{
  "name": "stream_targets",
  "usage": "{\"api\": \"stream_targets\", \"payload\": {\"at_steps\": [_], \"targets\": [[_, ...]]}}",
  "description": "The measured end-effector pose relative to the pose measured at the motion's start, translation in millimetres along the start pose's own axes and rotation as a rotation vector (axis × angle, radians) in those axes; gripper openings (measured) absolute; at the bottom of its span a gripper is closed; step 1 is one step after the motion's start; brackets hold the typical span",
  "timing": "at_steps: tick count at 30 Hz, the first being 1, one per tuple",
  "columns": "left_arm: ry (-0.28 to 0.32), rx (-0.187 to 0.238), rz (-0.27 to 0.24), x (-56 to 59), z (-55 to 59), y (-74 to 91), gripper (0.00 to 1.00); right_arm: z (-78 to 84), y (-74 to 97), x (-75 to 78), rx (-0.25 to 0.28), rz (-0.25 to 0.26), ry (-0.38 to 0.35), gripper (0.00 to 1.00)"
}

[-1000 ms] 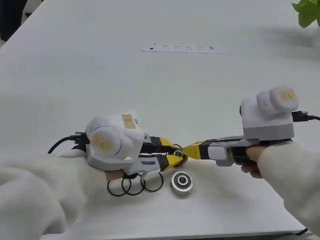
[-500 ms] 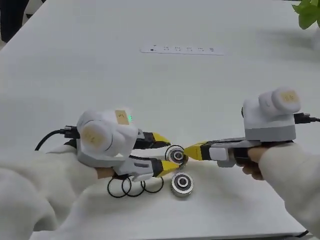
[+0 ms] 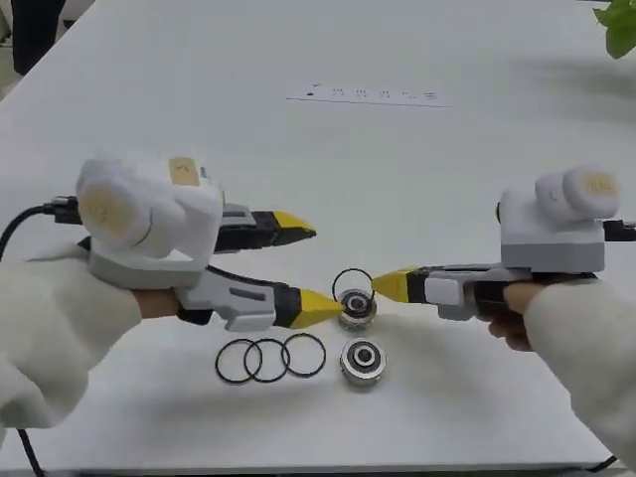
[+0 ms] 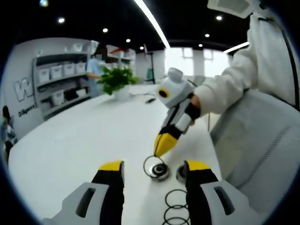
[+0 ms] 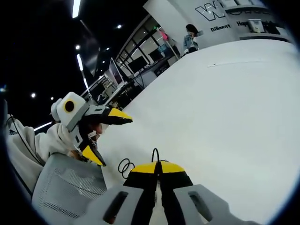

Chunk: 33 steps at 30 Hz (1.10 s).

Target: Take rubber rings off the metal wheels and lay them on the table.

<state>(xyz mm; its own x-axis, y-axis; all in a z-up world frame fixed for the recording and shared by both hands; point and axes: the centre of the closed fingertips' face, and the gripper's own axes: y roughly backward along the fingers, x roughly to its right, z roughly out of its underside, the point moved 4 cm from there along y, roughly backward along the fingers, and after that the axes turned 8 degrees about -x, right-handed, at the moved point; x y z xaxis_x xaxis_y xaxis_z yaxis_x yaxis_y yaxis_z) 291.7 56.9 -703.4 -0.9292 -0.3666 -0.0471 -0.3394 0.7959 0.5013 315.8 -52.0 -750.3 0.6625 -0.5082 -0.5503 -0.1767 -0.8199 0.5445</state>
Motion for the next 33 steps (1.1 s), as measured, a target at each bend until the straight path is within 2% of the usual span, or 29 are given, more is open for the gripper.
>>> {"api": "stream_targets", "payload": {"at_steps": [6,14,19,23,26,33], "targets": [[0.011,0.01,-0.041,2.8,-3.2,27.7,0.59,-1.0,-1.3,-6.3,0.004,-0.028,0.008,0.0],[0.009,-0.019,-0.103,6.6,5.0,60.9,0.64,0.3,-5.7,-17.5,-0.009,-0.062,0.018,0.0],[0.046,-0.006,-0.141,10.9,8.8,80.8,0.67,4.1,-10.3,-26.7,-0.035,-0.09,0.03,0.0],[0.084,-0.012,-0.188,14.1,16.2,94.2,0.67,9.4,-14.9,-30.8,-0.063,-0.102,0.035,0.0],[0.113,0.003,-0.2,21.0,20.1,101.7,0.69,14.6,-18.4,-33.3,-0.092,-0.106,0.042,0.0],[0.166,-0.013,-0.243,26.8,37.3,112.6,0.68,25.1,-25.9,-38.1,-0.151,-0.114,0.056,0.0]]}}
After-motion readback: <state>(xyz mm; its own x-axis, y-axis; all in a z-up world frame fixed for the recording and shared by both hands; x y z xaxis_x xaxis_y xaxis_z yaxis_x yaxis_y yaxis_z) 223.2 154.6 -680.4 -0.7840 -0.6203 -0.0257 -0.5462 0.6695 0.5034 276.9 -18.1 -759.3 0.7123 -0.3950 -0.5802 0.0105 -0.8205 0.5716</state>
